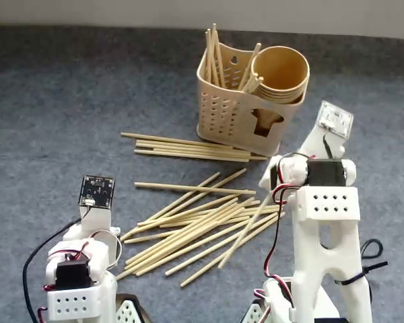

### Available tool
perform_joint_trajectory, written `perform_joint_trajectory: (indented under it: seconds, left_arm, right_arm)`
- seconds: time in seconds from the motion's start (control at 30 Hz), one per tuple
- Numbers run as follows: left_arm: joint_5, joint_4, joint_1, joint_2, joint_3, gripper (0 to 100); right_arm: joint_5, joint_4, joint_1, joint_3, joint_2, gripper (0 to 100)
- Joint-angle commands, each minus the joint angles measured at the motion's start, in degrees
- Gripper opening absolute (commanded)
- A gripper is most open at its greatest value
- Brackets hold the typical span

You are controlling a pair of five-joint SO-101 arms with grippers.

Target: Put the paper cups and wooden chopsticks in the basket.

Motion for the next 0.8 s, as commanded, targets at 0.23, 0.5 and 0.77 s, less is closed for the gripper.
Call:
perform_joint_trajectory:
  seconds: [0.23, 0.5, 0.77]
  left_arm:
    - [-0.2, 0.1, -0.4, -0.5, 1.1, 2]
    - [-0.2, 0.1, -0.4, -0.5, 1.1, 2]
    - [-0.2, 0.1, -0.4, -0.5, 1.1, 2]
  right_arm:
    - [3.0, -10.0, -6.7, -25.3, -1.7, 0.5]
    - [12.7, -32.6, -7.5, -28.4, -1.7, 0.5]
    - [14.9, -52.5, -7.6, -28.3, -0.7, 0.5]
